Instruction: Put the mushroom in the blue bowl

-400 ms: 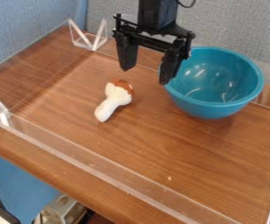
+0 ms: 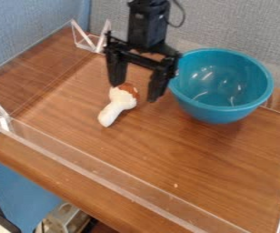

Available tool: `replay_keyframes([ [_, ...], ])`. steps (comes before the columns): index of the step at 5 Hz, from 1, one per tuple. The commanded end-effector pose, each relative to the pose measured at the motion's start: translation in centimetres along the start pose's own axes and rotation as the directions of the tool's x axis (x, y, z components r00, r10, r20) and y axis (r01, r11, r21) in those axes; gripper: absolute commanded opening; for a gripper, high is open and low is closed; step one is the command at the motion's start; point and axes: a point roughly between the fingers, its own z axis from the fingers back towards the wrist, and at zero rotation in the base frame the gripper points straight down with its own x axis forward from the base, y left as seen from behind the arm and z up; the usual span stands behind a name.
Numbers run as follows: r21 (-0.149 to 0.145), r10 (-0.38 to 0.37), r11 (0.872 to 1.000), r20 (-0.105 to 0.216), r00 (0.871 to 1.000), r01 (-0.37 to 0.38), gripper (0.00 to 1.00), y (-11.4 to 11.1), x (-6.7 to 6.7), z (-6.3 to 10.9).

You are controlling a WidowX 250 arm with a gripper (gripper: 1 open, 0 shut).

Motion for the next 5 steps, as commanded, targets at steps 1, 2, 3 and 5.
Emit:
replay_keyframes([
  [1,0.017,0.0,1.0,0.024,1.0,-0.001,1.0,1.1,0.1,-0.5],
  [2,0.022,-0.006,1.0,0.013,1.0,0.006,1.0,1.4,0.3,-1.9],
  [3,0.025,-0.011,1.0,0.004,1.0,0.011,1.0,1.8,0.5,-3.2],
  [5,0.031,-0.021,0.999,-0.008,1.0,0.022,1.0,2.8,1.2,-5.4],
])
